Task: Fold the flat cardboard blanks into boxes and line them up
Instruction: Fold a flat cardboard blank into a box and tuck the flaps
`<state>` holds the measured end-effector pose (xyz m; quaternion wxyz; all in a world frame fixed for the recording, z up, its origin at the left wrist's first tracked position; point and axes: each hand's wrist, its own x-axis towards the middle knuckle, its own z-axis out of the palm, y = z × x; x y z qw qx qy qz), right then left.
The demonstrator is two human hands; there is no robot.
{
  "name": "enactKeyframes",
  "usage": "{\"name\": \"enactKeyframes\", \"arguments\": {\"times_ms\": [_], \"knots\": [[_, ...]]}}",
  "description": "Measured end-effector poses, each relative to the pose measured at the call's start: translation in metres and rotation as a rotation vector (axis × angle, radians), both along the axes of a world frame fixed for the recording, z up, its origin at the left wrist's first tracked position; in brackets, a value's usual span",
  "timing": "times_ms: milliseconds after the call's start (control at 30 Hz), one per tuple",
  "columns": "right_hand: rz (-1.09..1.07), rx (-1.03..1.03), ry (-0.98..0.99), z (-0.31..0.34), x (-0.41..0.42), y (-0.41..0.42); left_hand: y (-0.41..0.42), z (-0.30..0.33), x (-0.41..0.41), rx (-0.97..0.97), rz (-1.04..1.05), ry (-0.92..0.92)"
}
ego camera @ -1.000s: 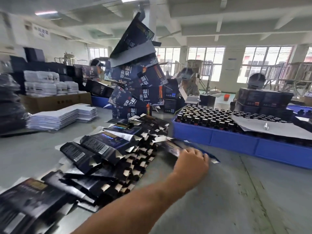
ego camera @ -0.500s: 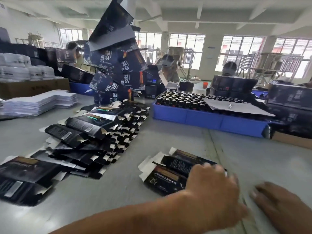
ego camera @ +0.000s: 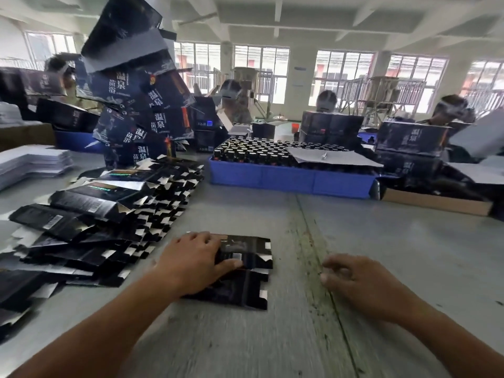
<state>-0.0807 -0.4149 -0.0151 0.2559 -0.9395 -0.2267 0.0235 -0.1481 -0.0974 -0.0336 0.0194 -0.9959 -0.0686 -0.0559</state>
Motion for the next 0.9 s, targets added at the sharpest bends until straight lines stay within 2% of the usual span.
{"name": "enactKeyframes", "arguments": {"times_ms": [67, 267, 467, 567, 733, 900], "knots": [[0.023, -0.037, 0.027, 0.006, 0.001, 0.007, 0.006, 0.005, -0.004, -0.079, -0.001, -0.004], [0.045, 0.142, -0.046, -0.013, -0.010, 0.024, 0.006, 0.012, 0.005, -0.165, -0.064, 0.096], [0.092, 0.097, -0.098, -0.025, -0.021, 0.015, 0.010, 0.009, 0.010, -0.247, -0.108, 0.104], [0.087, 0.098, -0.115, -0.028, -0.021, 0.016, 0.010, 0.010, 0.010, -0.183, -0.085, -0.019], [0.087, 0.101, -0.111, -0.026, -0.023, 0.016, 0.001, 0.015, 0.004, 0.029, -0.117, -0.259], [0.033, 0.134, -0.079, -0.018, -0.029, 0.020, -0.017, 0.024, -0.006, 0.024, -0.233, -0.594]]}}
